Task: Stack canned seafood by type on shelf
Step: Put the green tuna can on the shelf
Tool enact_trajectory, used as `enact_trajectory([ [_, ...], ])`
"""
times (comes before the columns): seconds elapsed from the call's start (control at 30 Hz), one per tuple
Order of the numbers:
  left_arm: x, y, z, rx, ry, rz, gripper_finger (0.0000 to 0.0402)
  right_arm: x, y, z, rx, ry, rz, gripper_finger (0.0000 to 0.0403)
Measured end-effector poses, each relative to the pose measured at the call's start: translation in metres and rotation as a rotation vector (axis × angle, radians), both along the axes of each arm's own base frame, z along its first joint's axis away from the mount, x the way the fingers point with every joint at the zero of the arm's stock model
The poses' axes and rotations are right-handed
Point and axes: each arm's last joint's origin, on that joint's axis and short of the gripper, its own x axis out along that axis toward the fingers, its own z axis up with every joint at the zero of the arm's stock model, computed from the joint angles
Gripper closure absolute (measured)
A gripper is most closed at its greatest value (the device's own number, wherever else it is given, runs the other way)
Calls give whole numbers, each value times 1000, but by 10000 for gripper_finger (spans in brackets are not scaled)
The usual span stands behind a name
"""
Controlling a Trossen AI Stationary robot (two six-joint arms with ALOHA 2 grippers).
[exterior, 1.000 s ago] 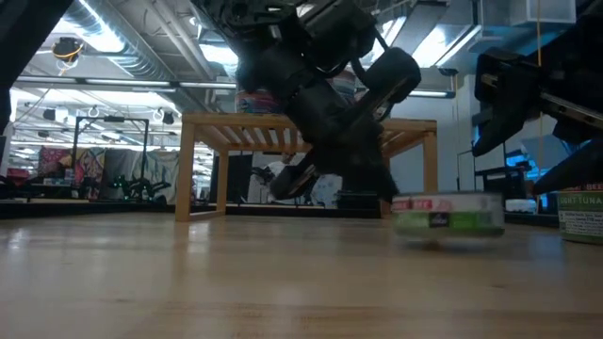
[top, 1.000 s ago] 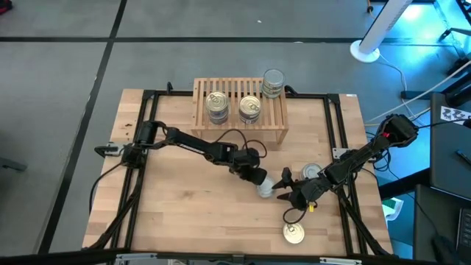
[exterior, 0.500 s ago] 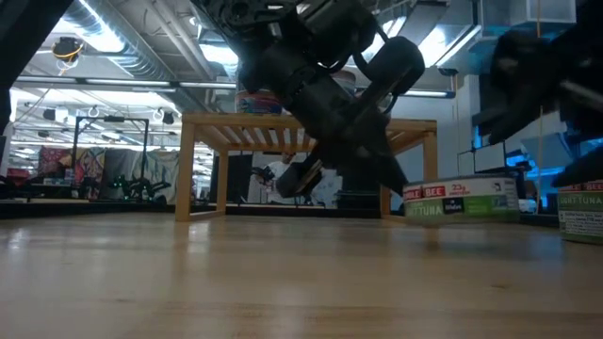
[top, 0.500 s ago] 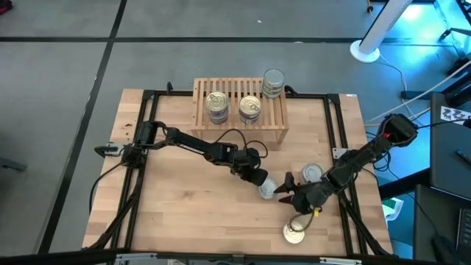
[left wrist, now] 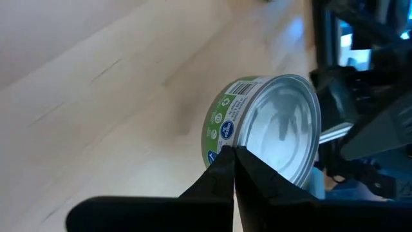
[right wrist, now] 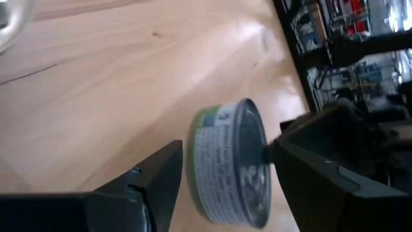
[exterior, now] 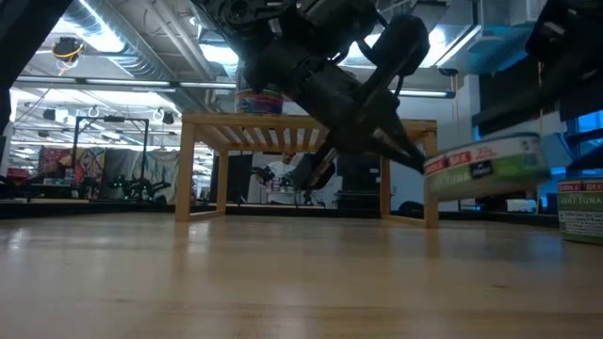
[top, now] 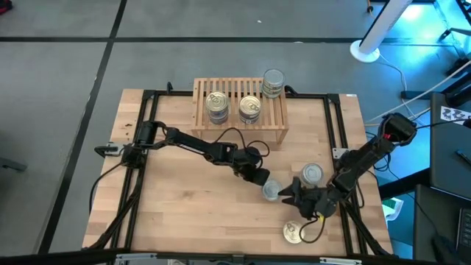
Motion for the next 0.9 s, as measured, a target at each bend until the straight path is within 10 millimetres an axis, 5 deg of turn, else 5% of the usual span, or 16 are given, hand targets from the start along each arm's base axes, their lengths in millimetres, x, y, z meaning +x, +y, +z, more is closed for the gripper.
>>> enact_trajectory([
  [0.9,4,-2,6,-45,-64,-45,401,-6,3,0,-145,-41,5,159],
])
